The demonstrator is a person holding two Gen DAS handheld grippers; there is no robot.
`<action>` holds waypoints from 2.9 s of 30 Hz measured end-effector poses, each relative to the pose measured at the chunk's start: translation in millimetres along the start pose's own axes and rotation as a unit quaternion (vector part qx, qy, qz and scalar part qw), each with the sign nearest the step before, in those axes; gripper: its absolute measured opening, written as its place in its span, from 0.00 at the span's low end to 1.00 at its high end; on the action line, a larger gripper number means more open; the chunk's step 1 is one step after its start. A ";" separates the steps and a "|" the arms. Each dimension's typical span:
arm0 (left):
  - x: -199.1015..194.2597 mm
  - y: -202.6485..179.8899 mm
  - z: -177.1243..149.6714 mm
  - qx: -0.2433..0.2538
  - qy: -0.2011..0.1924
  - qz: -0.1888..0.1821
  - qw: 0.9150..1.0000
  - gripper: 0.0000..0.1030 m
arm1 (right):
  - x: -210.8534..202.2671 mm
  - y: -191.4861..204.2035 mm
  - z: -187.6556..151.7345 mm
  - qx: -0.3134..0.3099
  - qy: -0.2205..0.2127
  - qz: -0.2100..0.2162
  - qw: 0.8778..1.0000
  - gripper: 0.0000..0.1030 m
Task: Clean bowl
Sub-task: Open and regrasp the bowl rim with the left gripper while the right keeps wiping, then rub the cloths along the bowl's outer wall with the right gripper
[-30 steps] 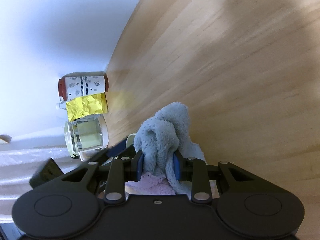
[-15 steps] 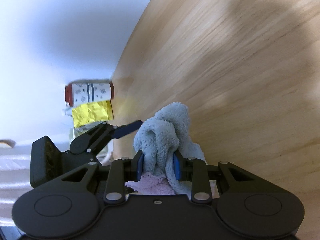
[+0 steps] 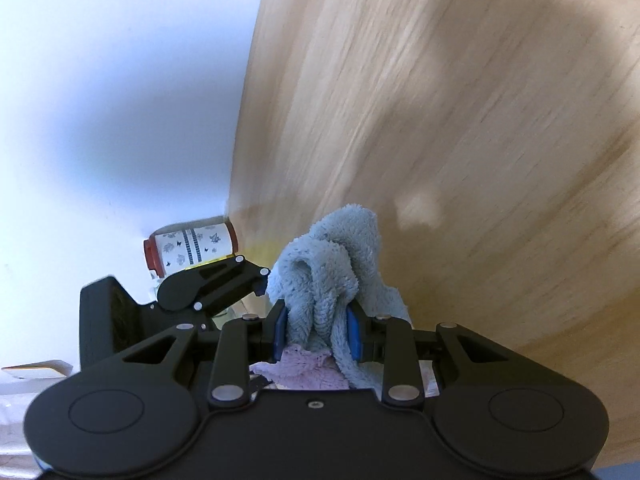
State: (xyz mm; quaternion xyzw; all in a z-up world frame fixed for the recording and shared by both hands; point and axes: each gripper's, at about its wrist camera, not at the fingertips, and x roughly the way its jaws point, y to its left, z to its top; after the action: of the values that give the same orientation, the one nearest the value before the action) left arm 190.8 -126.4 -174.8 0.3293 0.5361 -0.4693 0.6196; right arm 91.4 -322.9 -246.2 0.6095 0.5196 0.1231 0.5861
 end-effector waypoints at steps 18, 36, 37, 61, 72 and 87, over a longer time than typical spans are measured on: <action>-16.8 3.2 -71.1 -0.297 -0.077 0.044 0.951 0.11 | 70.7 44.9 58.7 -0.043 0.105 -0.040 0.993 0.33; -14.0 2.6 -76.4 -0.408 -0.092 0.068 0.906 0.13 | 158.7 112.1 59.3 -0.207 0.286 -0.183 0.918 0.33; -12.9 2.5 -75.6 -0.411 -0.092 0.068 0.905 0.13 | 157.1 112.3 58.5 -0.211 0.285 -0.180 0.918 0.33; -8.5 -1.0 -67.5 -0.446 -0.081 0.077 0.888 0.16 | -4.7 13.8 4.4 0.010 0.087 -0.028 0.996 0.34; -8.6 -3.9 -66.3 -0.417 -0.084 0.071 0.902 0.14 | -8.9 30.8 16.5 -0.004 0.062 -0.027 0.998 0.34; -10.8 -6.9 -73.1 -0.411 -0.095 0.065 0.904 0.13 | 153.9 118.4 55.3 -0.174 0.278 -0.158 0.931 0.34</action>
State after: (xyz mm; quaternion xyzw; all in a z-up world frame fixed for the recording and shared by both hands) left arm 158.5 -59.7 -178.9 0.0332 0.5973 -0.1953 0.7772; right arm 257.4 -208.8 -232.8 0.3489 0.7217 0.2815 0.5274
